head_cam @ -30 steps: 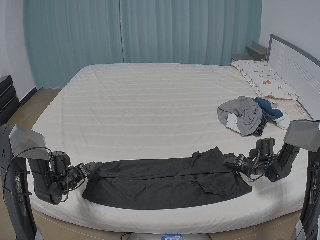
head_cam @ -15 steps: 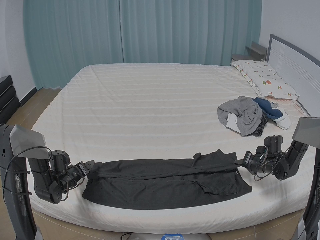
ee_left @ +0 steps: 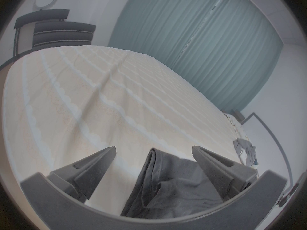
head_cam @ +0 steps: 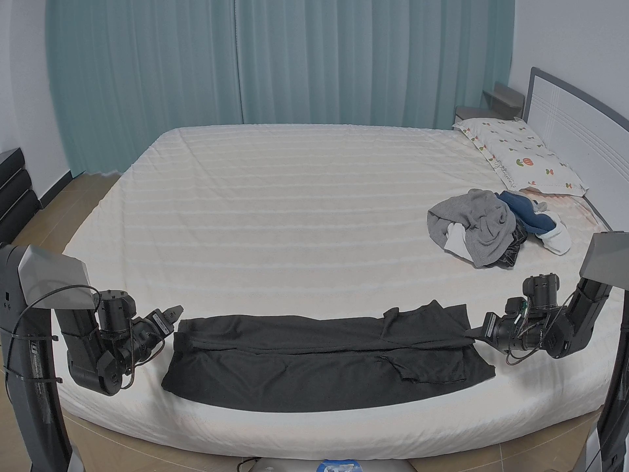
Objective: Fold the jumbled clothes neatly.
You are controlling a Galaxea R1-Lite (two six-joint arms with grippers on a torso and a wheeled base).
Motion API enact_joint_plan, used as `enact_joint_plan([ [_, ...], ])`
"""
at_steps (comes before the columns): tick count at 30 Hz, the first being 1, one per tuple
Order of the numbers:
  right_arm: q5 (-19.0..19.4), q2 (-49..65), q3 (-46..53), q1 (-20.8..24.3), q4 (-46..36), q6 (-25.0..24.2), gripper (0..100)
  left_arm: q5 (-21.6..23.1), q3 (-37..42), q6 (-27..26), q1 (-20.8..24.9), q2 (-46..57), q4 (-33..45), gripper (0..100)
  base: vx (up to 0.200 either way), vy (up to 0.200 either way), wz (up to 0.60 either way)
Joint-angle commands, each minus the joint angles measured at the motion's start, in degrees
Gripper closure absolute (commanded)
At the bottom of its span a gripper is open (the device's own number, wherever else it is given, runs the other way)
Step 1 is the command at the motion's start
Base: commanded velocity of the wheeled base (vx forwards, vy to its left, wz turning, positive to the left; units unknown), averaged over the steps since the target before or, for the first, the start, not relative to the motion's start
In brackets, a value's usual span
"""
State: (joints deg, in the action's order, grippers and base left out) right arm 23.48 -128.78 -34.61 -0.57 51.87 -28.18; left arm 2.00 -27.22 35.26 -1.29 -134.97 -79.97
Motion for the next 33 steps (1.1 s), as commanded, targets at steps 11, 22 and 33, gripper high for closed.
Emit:
enact_joint_plan([
  [11,1.66,1.69,-3.62,-1.18,0.16,-4.86,0,0.29,-16.99,6.05,-0.11,2.44,18.27,0,0.000,0.000,0.00],
  [22,1.83,0.37,-5.73,-1.45,0.16,-8.91,0,7.41,-24.46,10.01,0.33,4.54,30.75,0,0.000,0.000,0.00],
  [33,1.83,0.11,-5.73,-1.80,0.07,-9.26,0,5.82,-14.44,18.45,8.15,6.21,17.39,0,0.000,0.000,0.00],
])
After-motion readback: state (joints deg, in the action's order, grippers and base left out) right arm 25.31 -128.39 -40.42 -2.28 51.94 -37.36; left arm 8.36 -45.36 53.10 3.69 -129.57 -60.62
